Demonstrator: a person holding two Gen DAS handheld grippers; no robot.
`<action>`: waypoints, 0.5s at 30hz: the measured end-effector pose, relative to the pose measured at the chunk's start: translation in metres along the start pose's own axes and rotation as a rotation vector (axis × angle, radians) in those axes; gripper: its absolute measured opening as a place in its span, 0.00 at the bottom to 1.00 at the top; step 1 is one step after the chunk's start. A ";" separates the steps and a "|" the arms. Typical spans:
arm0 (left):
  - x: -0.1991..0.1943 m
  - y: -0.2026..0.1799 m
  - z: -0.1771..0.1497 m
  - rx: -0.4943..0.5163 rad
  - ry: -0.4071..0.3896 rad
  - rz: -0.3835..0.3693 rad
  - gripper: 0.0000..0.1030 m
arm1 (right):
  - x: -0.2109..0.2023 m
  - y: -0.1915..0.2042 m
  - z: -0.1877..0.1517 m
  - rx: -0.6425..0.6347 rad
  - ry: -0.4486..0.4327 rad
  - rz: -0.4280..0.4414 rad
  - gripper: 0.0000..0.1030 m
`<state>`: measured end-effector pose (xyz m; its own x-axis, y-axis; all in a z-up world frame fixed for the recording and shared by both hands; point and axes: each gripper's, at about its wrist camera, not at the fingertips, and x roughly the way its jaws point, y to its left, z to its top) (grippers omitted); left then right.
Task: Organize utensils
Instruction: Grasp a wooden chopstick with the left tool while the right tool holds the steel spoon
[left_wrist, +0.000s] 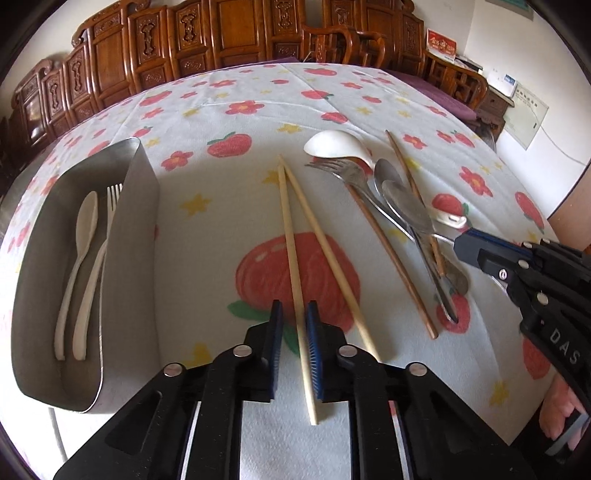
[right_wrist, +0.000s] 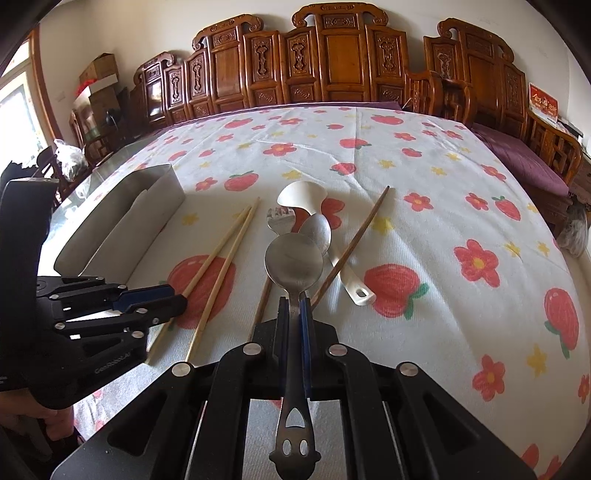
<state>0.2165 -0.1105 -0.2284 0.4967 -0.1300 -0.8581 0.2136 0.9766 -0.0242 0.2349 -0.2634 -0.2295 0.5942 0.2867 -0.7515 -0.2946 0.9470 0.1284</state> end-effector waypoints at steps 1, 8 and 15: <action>-0.001 0.001 -0.002 0.003 0.004 0.002 0.11 | 0.000 0.000 0.000 0.000 0.000 -0.001 0.07; -0.010 0.000 -0.013 0.042 0.028 0.017 0.04 | -0.009 0.005 -0.003 -0.012 -0.015 -0.012 0.07; -0.037 0.011 -0.022 0.043 -0.006 0.022 0.04 | -0.020 0.008 -0.006 -0.005 -0.031 -0.004 0.07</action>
<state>0.1822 -0.0910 -0.2077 0.5063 -0.1101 -0.8553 0.2388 0.9709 0.0164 0.2163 -0.2620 -0.2171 0.6179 0.2876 -0.7318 -0.2958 0.9474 0.1225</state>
